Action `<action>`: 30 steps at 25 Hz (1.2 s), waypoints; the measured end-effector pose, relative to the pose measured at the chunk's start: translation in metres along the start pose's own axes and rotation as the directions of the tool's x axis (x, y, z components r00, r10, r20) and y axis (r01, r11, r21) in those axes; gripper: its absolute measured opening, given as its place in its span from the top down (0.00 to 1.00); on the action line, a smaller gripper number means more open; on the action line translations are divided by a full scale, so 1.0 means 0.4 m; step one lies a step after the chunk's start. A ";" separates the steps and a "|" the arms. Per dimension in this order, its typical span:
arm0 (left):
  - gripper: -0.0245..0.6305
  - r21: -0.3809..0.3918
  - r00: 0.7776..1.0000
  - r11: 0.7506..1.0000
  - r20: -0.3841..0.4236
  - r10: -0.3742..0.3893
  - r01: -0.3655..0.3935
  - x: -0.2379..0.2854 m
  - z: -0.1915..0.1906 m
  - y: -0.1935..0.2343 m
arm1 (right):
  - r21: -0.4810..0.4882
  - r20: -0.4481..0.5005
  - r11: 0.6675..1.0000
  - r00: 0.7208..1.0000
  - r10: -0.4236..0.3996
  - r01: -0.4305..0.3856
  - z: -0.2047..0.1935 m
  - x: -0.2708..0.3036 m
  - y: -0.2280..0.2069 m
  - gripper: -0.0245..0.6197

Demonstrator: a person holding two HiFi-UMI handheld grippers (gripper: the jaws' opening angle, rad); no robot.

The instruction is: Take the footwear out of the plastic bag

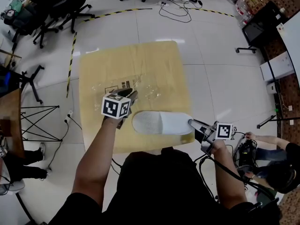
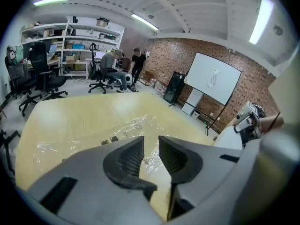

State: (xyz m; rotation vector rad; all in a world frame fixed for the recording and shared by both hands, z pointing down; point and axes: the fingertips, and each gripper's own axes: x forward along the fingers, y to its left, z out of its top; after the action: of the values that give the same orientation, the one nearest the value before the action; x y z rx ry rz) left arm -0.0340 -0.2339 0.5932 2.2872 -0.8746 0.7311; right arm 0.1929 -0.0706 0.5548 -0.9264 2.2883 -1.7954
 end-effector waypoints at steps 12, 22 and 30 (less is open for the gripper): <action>0.95 -0.071 0.998 0.997 0.032 0.046 -0.044 -0.342 -0.184 0.002 | -0.077 -0.162 0.996 0.985 -0.063 0.051 -0.107 0.283 0.023 0.86; 0.95 -0.151 0.999 0.988 0.033 -0.017 0.022 -0.503 -0.317 -0.027 | -0.430 -0.028 0.762 0.837 -0.547 0.484 -0.116 0.221 -0.034 0.60; 0.95 -0.076 0.996 0.997 0.090 -0.016 0.022 -0.567 -0.323 -0.110 | -0.418 0.169 0.831 0.931 -0.325 0.366 -0.149 0.147 0.229 0.96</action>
State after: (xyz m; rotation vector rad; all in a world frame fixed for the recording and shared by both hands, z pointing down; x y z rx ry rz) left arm -0.1827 -0.0282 0.5181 2.2714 -0.9047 0.5803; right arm 0.0832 -0.0382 0.5070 -1.5498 2.6595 -1.2939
